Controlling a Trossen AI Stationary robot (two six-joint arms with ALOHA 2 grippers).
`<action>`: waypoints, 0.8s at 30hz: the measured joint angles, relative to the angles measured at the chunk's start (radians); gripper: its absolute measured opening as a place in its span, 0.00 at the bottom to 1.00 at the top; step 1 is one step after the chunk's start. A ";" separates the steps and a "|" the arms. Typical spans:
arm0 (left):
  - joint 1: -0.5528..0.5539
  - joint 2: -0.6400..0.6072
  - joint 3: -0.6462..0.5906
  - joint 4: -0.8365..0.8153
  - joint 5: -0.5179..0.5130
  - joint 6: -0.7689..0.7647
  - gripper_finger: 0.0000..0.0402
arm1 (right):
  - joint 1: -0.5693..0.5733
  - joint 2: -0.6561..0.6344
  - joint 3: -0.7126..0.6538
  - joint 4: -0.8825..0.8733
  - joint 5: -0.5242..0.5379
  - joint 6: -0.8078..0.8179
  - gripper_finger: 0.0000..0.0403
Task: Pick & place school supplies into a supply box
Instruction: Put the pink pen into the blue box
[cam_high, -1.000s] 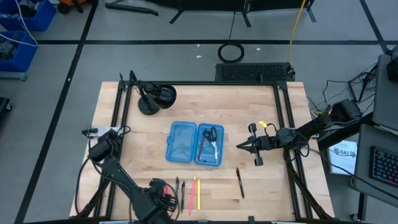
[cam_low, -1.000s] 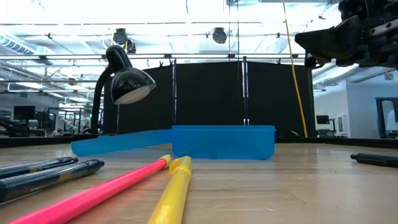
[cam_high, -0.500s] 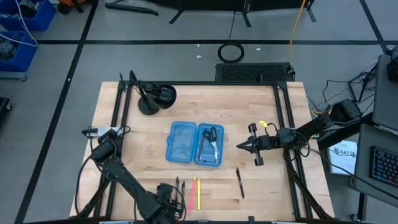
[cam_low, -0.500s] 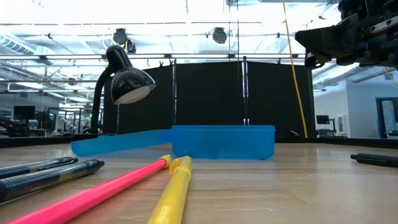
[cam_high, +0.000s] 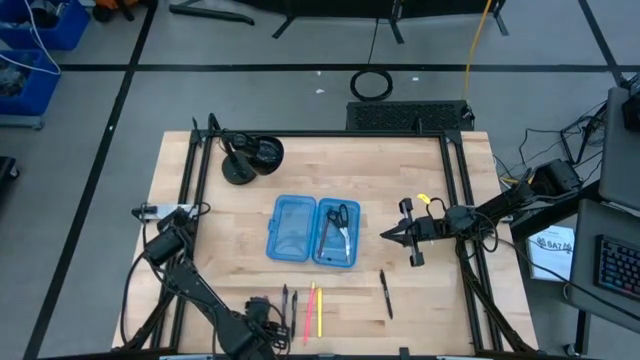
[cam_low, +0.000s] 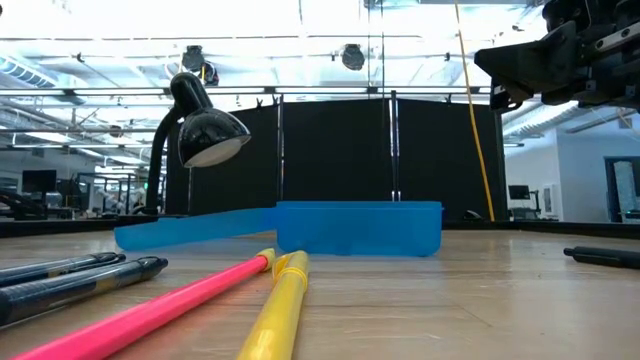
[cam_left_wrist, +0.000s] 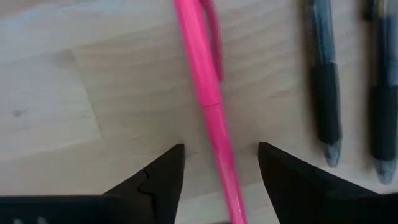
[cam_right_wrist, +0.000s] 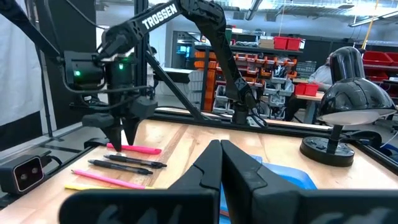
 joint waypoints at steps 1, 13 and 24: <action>0.002 -0.005 -0.018 0.024 0.004 0.003 0.52 | 0.000 0.000 0.000 0.000 0.000 0.000 0.00; 0.038 -0.010 -0.104 0.097 0.090 0.052 0.41 | 0.000 0.000 0.000 -0.002 0.000 0.000 0.00; 0.071 -0.010 -0.107 0.083 0.094 0.166 0.05 | 0.000 0.000 0.000 -0.020 0.000 0.001 0.00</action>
